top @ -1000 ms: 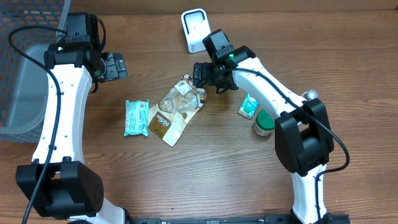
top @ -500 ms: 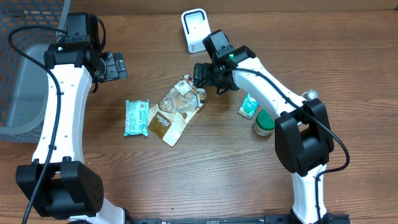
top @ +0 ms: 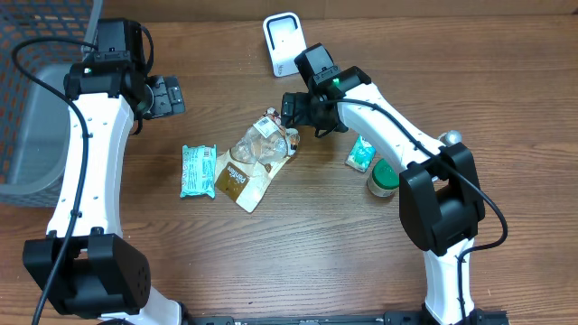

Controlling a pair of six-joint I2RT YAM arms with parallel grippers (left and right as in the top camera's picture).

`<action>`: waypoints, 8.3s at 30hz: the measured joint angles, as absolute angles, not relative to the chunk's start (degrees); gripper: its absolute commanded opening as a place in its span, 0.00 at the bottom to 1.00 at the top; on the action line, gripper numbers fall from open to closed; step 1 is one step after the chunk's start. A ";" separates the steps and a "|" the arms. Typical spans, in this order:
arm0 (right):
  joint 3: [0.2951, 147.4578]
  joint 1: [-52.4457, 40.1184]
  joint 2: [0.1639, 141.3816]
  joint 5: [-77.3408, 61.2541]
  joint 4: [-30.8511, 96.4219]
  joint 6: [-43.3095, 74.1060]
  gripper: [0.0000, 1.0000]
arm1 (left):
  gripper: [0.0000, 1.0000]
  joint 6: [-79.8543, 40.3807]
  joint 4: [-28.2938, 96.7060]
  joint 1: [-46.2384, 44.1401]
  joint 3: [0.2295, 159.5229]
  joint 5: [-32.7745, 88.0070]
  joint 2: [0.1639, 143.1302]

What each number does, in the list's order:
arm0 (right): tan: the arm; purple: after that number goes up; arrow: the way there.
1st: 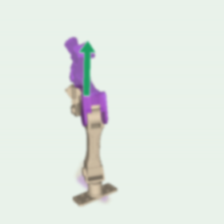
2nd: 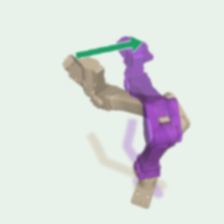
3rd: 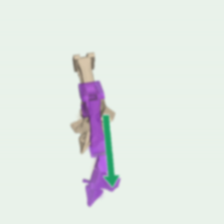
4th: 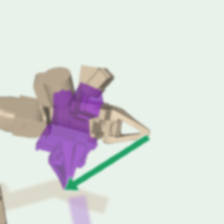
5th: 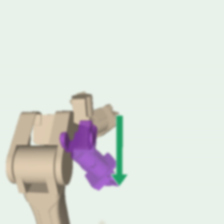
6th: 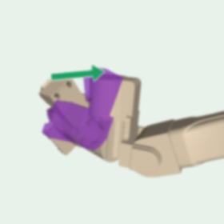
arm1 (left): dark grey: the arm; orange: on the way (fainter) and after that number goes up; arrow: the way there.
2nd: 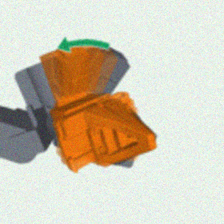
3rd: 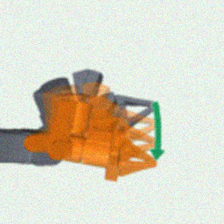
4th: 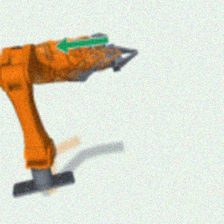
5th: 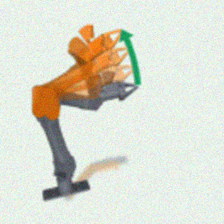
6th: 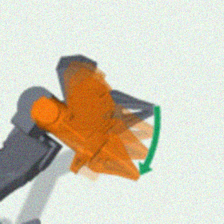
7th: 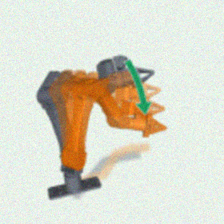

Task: Scan the item barcode
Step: 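Move the open right gripper left over the bread bag, then lower the right gripper onto the bread bag's edge, then close the right gripper on the bread bag's flap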

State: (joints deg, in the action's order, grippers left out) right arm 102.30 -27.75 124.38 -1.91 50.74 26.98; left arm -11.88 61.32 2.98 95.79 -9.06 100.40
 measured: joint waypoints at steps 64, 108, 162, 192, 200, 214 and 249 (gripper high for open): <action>102.30 -27.79 124.36 -7.66 51.68 27.00 1.00 | 0.99 -11.88 61.32 2.98 95.79 -9.06 100.40; 102.30 -32.03 124.36 -7.66 50.94 26.98 1.00 | 1.00 -11.86 61.32 2.98 95.79 -9.06 100.40; 97.38 -46.72 124.38 -7.49 35.66 30.09 0.07 | 1.00 -11.88 61.32 2.98 95.79 -9.06 100.40; 94.48 -46.96 124.36 -4.86 40.05 30.22 0.23 | 1.00 -11.88 61.34 2.98 95.79 -9.06 100.40; 94.48 -46.96 124.36 -4.91 47.11 30.22 0.15 | 1.00 -11.88 61.32 2.98 95.79 -9.06 100.40; 95.29 -46.13 124.33 -5.13 60.93 27.94 0.06 | 1.00 -11.86 61.32 2.98 95.79 -9.06 100.40; 95.81 -47.24 124.57 -0.99 46.06 25.41 0.09 | 1.00 -11.88 61.32 2.98 95.79 -9.06 100.40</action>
